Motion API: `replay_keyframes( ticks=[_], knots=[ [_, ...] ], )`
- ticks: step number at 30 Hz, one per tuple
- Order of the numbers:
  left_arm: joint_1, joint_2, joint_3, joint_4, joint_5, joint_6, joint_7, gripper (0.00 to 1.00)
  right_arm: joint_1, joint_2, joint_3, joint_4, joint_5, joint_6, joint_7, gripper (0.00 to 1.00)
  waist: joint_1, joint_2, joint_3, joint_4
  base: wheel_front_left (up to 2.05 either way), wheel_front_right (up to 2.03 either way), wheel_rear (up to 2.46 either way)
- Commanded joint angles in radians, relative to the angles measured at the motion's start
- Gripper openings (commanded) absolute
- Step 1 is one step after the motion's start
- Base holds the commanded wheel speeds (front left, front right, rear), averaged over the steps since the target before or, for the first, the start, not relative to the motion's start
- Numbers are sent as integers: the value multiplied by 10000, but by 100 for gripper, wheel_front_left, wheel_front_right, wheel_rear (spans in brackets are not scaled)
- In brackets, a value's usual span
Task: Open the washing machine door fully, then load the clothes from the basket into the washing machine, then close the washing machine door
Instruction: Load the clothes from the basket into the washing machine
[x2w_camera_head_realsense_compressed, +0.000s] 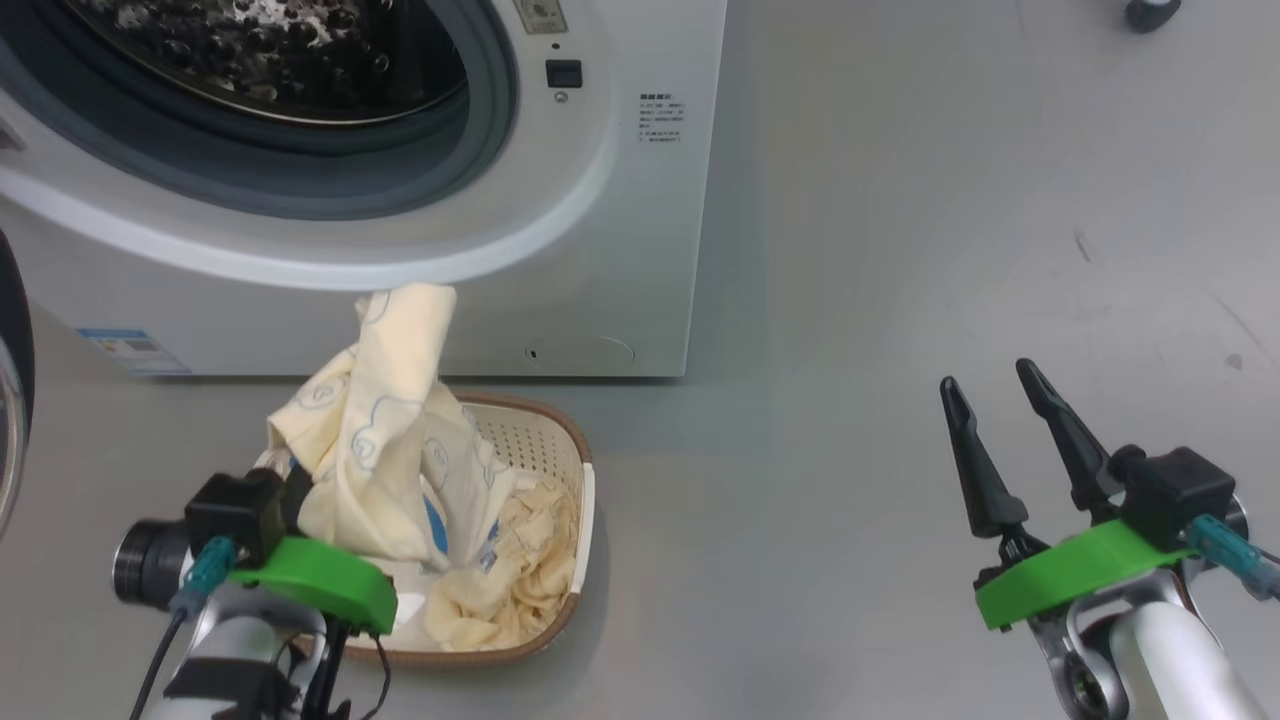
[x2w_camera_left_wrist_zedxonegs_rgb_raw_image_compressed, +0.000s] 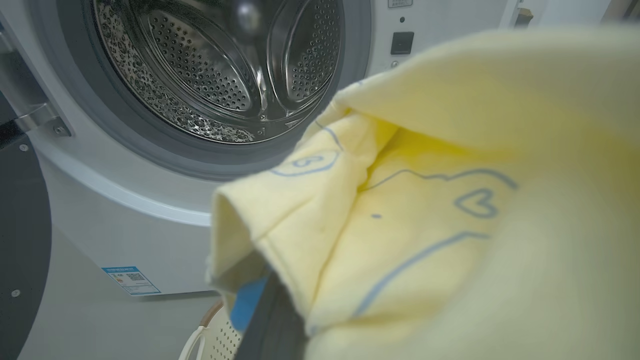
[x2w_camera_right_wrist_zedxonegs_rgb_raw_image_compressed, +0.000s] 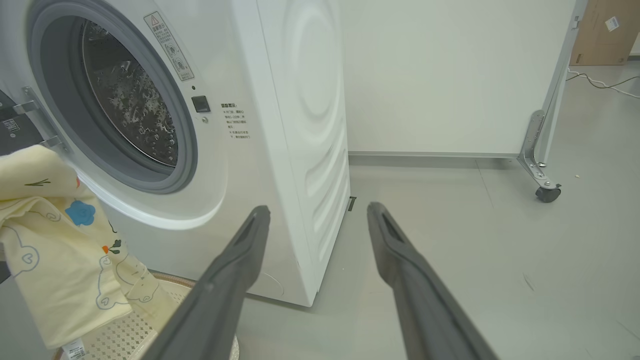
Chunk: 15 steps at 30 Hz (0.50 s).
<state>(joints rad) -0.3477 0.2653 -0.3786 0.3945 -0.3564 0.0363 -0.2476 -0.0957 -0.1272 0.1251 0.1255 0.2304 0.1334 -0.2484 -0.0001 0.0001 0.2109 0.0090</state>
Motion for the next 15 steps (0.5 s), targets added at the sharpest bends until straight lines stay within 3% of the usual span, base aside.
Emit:
replay_keyframes(
  ticks=[1,15],
  knots=[
    [15,242,591,-505,120,45,-140,0,44,-59,119,-335,88,-27,-122,100,1,-1,-250,54,0,0,0],
    [1867,-602,1901,-1458,495,-278,-141,0,629,117,6,-376,129,-27,-132,100,1,-1,-1147,126,0,0,0]
  ],
)
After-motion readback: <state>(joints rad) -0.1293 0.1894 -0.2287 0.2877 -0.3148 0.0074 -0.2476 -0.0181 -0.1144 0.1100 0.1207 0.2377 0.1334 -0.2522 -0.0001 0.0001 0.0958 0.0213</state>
